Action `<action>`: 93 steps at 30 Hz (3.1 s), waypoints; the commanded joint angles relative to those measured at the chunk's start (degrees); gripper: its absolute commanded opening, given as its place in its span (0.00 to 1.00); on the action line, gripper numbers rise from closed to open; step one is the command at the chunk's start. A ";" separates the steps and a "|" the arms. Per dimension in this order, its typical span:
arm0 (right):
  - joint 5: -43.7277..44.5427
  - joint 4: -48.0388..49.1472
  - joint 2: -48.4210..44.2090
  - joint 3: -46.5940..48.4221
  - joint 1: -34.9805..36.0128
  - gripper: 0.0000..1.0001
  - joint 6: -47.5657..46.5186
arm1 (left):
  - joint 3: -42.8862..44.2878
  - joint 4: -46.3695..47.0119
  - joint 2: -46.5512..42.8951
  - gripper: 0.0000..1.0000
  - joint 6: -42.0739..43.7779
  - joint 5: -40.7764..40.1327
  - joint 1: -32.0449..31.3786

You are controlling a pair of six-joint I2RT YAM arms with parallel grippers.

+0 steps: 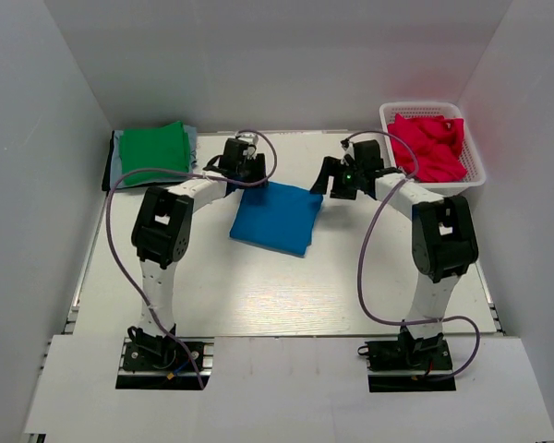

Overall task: Fold and stack the t-shirts
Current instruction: Fold the long partially folded tshirt into a neat square, then put the neatly folded tshirt into the corner of the board with the left arm

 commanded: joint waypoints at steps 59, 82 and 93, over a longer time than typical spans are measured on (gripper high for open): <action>3.56 7.30 -11.83 -7.56 3.68 0.90 3.38 | -19.46 1.83 -12.97 1.00 -3.99 -3.44 0.49; 20.07 5.99 -47.53 -32.88 2.80 0.90 3.29 | -11.49 -10.38 0.82 0.10 -4.69 -13.36 -4.79; 30.79 5.37 -54.39 -37.89 2.80 0.90 3.03 | -4.55 -10.91 -11.82 0.00 7.40 -26.20 -2.77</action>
